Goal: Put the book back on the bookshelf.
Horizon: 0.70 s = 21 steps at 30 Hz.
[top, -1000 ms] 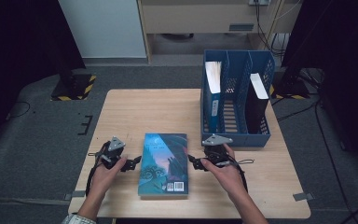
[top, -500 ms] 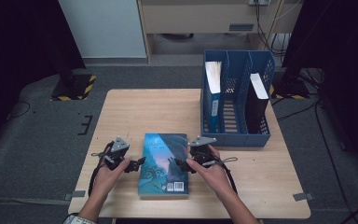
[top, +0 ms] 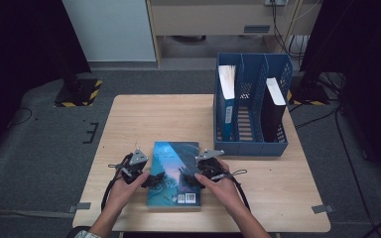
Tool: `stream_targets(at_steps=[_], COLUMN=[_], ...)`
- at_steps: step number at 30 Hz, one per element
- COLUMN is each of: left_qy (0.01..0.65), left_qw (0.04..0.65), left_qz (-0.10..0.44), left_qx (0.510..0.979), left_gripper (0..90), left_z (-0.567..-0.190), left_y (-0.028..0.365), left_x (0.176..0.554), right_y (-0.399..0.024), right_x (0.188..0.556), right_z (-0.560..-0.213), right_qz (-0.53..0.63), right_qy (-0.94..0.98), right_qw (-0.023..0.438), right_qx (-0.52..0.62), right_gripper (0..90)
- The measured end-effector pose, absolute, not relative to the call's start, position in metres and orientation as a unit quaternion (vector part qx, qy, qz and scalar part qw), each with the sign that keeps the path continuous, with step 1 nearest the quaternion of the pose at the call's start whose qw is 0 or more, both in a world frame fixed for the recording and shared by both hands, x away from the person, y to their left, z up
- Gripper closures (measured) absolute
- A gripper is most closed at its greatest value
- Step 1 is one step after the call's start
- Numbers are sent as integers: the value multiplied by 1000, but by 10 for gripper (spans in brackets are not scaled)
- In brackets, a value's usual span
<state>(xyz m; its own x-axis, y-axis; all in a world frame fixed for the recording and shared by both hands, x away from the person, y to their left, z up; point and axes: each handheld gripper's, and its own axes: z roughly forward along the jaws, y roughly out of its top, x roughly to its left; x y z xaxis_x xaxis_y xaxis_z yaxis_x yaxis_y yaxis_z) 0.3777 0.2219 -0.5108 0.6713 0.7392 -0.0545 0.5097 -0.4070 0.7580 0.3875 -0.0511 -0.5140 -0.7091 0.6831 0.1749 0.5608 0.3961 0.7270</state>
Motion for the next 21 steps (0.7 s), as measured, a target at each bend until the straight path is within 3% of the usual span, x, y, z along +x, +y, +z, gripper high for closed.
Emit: stream_targets(at_steps=[12, 21], left_qy=[386, 374], left_qw=[409, 418], left_qz=[93, 81], left_qx=[822, 824], left_gripper=[77, 74], left_z=[-516, -519], left_y=[223, 223], left_x=[381, 388], right_y=[-56, -64], right_x=[386, 391], right_z=[-521, -530], right_qz=[419, 433], right_qy=[817, 799], right_qw=[54, 0], right_qx=[392, 418], right_gripper=[128, 111])
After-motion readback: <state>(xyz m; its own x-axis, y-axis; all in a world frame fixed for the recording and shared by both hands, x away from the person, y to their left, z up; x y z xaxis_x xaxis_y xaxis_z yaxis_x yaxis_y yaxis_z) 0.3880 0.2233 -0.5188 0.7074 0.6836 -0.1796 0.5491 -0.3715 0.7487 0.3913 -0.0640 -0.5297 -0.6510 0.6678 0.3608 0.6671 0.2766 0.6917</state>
